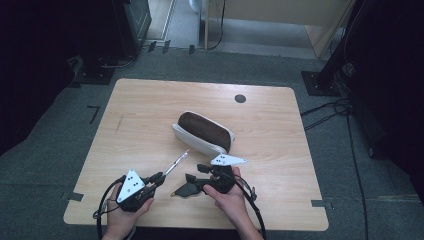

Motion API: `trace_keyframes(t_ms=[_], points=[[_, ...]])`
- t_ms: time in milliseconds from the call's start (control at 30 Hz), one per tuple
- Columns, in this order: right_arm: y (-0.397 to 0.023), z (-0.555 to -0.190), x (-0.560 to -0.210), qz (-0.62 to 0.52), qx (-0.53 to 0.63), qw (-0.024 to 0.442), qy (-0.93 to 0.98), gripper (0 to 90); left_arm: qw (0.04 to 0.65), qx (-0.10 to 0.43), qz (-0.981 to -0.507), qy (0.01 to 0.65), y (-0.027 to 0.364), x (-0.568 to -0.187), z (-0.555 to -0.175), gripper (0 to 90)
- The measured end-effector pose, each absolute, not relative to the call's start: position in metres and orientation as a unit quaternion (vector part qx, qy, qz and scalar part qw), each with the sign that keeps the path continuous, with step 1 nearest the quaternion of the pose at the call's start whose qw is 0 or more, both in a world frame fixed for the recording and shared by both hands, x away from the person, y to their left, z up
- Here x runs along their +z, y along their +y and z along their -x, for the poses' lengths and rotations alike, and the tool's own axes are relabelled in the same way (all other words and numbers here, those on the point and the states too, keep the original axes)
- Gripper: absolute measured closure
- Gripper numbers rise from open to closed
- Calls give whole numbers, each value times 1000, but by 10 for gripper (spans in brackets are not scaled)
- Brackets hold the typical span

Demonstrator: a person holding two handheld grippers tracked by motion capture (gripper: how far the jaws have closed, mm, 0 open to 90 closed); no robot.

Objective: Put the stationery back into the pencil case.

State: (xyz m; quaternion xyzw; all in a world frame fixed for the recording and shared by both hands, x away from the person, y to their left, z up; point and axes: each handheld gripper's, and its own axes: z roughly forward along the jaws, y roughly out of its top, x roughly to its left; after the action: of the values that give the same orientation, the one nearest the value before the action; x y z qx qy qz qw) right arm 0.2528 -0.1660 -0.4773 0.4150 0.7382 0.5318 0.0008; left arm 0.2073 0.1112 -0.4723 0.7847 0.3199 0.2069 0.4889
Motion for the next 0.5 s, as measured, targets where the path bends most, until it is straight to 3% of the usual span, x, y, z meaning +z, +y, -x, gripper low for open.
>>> trace_keyframes(t_ms=[500], points=[[-165, -268, -465, -453, 574, -42, 681, 412, 507, 210, -782, 296, 95, -474, -205, 820]])
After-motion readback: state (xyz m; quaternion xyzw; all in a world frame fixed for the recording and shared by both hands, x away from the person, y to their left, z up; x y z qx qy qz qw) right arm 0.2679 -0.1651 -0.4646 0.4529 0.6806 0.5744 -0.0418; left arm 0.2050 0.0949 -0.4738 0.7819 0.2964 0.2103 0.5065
